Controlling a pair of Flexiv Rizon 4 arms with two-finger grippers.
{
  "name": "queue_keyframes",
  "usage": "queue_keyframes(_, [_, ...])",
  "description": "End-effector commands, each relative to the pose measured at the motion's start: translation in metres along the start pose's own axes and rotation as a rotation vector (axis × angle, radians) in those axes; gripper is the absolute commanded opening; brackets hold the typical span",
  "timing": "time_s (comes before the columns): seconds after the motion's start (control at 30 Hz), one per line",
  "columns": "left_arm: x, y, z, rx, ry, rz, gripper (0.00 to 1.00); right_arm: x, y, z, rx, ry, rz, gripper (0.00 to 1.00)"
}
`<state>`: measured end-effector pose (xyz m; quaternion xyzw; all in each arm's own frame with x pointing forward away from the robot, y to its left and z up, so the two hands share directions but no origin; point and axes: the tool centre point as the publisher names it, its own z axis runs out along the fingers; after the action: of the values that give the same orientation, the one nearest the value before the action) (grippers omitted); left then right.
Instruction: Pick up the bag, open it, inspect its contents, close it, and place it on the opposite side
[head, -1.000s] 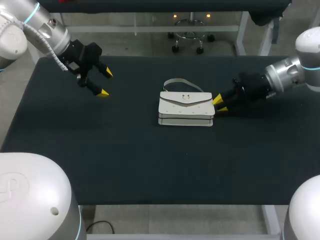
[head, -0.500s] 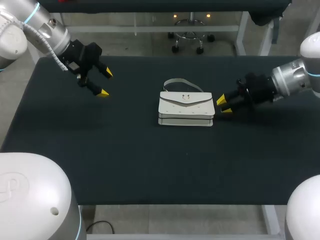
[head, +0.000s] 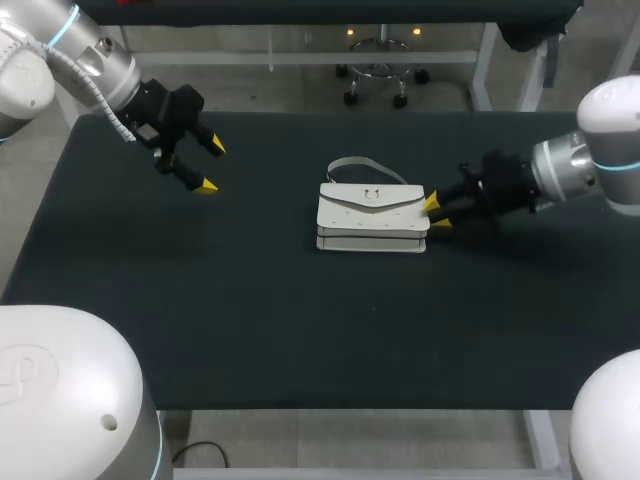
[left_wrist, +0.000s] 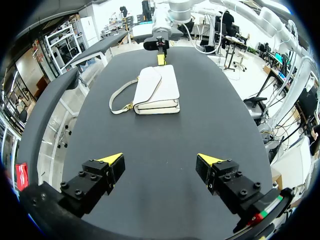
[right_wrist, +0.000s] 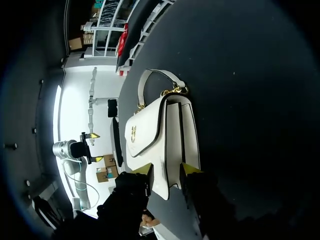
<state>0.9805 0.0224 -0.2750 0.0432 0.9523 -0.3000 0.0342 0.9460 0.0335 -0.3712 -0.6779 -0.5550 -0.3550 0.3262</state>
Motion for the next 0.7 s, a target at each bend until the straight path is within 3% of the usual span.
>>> queue_keyframes(0.03, [0.0, 0.0, 0.001, 0.002, -0.002, 0.001, 1.0, 0.0, 0.0, 0.003, 0.0, -0.004, 0.002, 0.33])
queue_keyframes(0.5, [0.0, 0.0, 0.001, 0.002, -0.002, 0.001, 1.0, 0.004, 0.008, 0.016, 0.079, 0.017, -0.007, 0.29])
queue_keyframes(0.67, [0.0, 0.0, 0.001, 0.002, -0.002, 0.001, 1.0, 0.004, 0.005, 0.018, 0.107, 0.013, -0.004, 0.2])
queue_keyframes(0.7, [0.0, 0.0, 0.001, 0.002, -0.002, 0.001, 1.0, 0.004, 0.005, 0.019, 0.107, 0.011, -0.004, 0.12])
